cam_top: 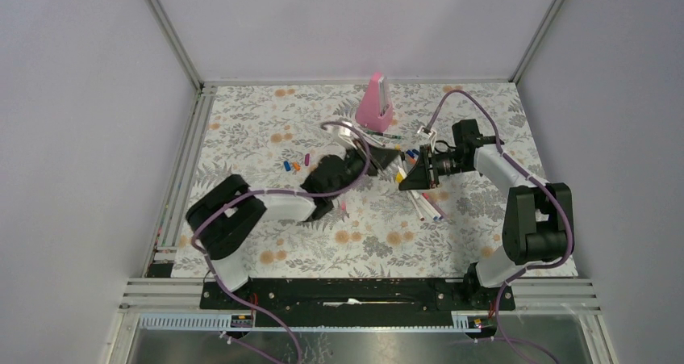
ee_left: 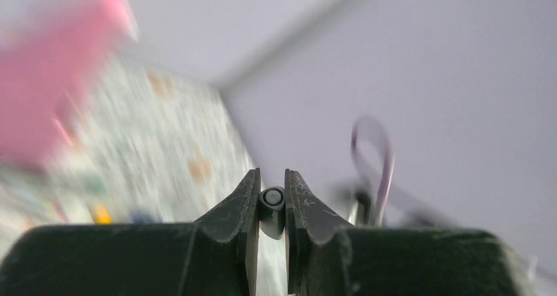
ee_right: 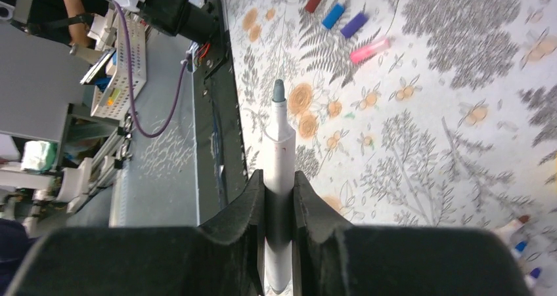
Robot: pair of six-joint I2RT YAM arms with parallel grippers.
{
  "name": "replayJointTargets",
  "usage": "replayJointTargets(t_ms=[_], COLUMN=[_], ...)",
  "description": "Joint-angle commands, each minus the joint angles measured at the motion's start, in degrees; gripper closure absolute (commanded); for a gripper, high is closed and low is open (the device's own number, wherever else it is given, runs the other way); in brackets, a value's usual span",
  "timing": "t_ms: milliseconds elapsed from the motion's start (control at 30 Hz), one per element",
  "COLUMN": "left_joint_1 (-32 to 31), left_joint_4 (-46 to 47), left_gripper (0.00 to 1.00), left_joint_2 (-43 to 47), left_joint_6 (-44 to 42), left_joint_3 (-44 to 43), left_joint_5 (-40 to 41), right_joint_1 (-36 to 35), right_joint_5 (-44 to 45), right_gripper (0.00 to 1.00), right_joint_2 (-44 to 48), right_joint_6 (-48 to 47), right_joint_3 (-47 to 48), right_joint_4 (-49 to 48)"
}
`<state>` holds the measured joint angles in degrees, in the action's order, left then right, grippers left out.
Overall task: Open the pen caps
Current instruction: Open the pen cap from the pen, then place the pen at the center of the board.
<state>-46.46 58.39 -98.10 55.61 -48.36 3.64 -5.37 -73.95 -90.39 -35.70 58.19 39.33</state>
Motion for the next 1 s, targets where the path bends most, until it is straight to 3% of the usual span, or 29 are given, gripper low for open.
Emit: replayJointTargets(t_ms=[0,200,333,433,633,967], left_joint_1=[11.27,11.83,11.83,11.88,11.04,6.48], left_joint_4=[4.75,1.90,-5.31,-17.27,-38.86,-43.78], left_gripper=[1.00,1.00,1.00,1.00,1.00,1.00], left_joint_2=[10.96,15.27,21.91,29.58,39.81,50.62], left_joint_6=[-5.45,-7.08,-7.49,-8.47,-10.06,-9.06], left_joint_3=[-6.70,-5.26,2.48,7.88,14.90,25.64], left_joint_5=[14.33,12.54,7.17,3.20,-5.99,-4.71], right_joint_1=[-0.51,-0.49,0.22,3.19,9.00,10.12], right_joint_5=[0.63,3.01,16.19,25.87,35.31,46.41], right_gripper=[1.00,1.00,1.00,1.00,0.95,0.89], right_joint_2=[-1.02,-0.02,3.73,8.77,13.76,5.37], right_joint_6=[-3.23,-4.55,-3.52,-1.32,2.39,6.52], right_joint_3=[-0.73,-0.57,-1.03,-4.00,-9.14,-8.43], right_joint_4=[7.33,7.28,3.57,-2.81,-10.20,-11.84])
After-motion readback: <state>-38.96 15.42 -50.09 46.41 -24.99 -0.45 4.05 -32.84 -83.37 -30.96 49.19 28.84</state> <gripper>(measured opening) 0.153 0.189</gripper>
